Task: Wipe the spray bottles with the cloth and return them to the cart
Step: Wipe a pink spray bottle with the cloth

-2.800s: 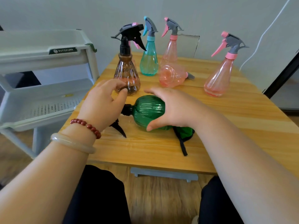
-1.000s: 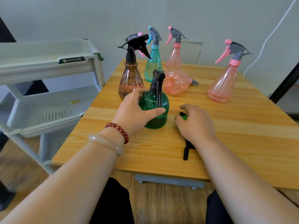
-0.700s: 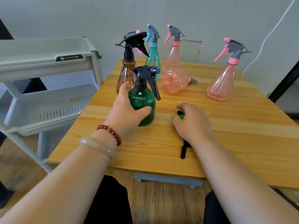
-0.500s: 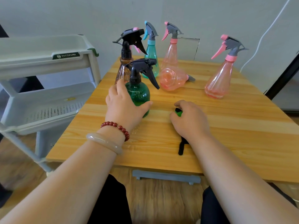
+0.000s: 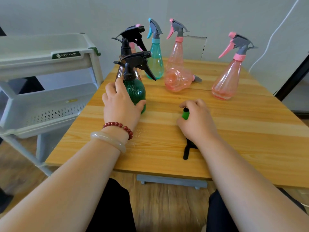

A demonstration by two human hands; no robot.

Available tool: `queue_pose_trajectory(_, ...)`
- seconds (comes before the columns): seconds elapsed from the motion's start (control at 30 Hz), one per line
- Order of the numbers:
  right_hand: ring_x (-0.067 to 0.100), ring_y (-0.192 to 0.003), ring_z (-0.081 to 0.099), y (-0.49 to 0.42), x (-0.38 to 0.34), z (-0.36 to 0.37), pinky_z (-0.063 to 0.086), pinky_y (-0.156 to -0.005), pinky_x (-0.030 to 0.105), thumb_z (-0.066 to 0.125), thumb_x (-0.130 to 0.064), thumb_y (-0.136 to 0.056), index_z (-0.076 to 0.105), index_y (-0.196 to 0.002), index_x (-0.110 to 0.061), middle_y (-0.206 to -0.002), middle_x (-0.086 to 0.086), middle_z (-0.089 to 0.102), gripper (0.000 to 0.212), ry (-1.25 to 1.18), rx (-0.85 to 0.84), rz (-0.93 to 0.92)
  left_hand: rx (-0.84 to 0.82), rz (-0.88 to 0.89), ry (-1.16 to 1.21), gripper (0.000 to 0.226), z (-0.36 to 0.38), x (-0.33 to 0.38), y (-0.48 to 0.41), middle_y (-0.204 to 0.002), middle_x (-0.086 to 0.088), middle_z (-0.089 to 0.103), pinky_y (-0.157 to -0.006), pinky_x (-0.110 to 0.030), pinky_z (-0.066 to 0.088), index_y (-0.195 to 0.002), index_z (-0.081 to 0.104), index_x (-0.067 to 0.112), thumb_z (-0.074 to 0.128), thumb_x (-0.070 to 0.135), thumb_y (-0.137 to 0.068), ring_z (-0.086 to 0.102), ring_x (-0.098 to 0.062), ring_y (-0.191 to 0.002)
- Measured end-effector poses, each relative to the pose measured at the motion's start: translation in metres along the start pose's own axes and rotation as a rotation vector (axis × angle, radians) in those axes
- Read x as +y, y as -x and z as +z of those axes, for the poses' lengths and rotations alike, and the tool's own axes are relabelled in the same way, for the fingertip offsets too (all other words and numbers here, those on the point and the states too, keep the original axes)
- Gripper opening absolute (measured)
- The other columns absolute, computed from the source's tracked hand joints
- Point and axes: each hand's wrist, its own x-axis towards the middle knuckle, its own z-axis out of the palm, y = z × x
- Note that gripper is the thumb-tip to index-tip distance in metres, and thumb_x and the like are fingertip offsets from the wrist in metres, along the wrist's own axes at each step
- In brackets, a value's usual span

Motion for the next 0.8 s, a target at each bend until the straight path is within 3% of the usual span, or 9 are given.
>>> queue_pose_trajectory(0.17,0.01,-0.095,0.039,-0.006,0.004,-0.004,0.023,-0.066,0.018,0.069,-0.015,-0.087,0.057,-0.123,-0.012,-0.129,0.001,0.045,0.039,-0.036,0.063,0.007,-0.041,-0.016,0.044,0.097,-0.002,0.002,0.0,-0.156,-0.01,0.024,-0.115,-0.041,0.028,-0.154,0.015,0.011,0.074,0.041,-0.083,0.025,-0.031,-0.143)
queue_pose_trajectory(0.23,0.014,-0.097,0.046,-0.008,0.007,-0.006,0.025,-0.069,0.017,0.069,-0.017,-0.088,0.064,-0.115,-0.01,-0.125,0.001,0.049,0.029,-0.026,0.057,-0.011,0.001,0.014,0.066,0.096,-0.003,0.004,0.015,-0.156,-0.011,0.02,-0.117,-0.039,0.023,-0.154,0.014,0.009,0.072,0.041,-0.085,0.018,-0.03,-0.145)
queue_pose_trajectory(0.33,0.018,-0.109,0.052,-0.013,0.009,-0.015,0.028,-0.077,0.019,0.066,-0.02,-0.092,0.066,-0.116,-0.011,-0.126,-0.001,0.051,0.026,0.029,0.052,-0.026,0.065,0.187,0.109,0.073,-0.001,0.015,0.04,-0.147,-0.01,0.032,-0.107,-0.029,0.023,-0.147,0.033,0.01,0.07,0.029,-0.087,0.026,-0.029,-0.136)
queue_pose_trajectory(0.5,0.026,-0.113,0.054,-0.032,0.02,-0.04,0.04,-0.087,0.03,0.06,-0.024,-0.097,0.065,-0.124,-0.012,-0.131,0.006,0.053,0.03,0.121,0.063,-0.026,-0.093,0.394,0.08,0.041,0.014,0.04,0.029,-0.134,-0.002,0.046,-0.099,-0.022,0.026,-0.132,0.056,0.013,0.06,0.028,-0.093,0.038,-0.023,-0.129)
queue_pose_trajectory(0.57,0.029,-0.114,0.054,-0.036,0.032,-0.044,0.041,-0.084,0.032,0.055,-0.029,-0.1,0.062,-0.129,-0.015,-0.133,0.01,0.054,0.033,0.164,0.009,0.02,-0.137,0.429,0.096,0.041,0.022,0.051,0.02,-0.134,-0.001,0.046,-0.099,-0.021,0.027,-0.133,0.055,0.014,0.059,0.029,-0.095,0.038,-0.023,-0.13)
queue_pose_trajectory(0.67,0.029,-0.129,0.045,-0.037,0.047,-0.041,0.04,-0.097,0.036,0.048,-0.041,-0.101,0.045,-0.145,-0.027,-0.144,0.008,0.044,0.046,0.16,-0.122,0.068,-0.192,0.462,0.072,0.046,0.036,0.064,0.006,-0.138,0.0,0.043,-0.102,-0.023,0.028,-0.138,0.05,0.016,0.057,0.031,-0.095,0.034,-0.023,-0.133)
queue_pose_trajectory(0.8,0.028,-0.13,0.045,-0.037,0.055,-0.034,0.039,-0.098,0.035,0.047,-0.035,-0.103,0.036,-0.15,-0.028,-0.147,0.006,0.043,0.049,0.119,-0.138,0.019,-0.263,0.445,-0.025,0.057,0.06,0.077,-0.015,-0.152,-0.004,0.03,-0.112,-0.038,0.031,-0.146,0.038,0.022,0.058,0.036,-0.094,0.025,-0.03,-0.14)
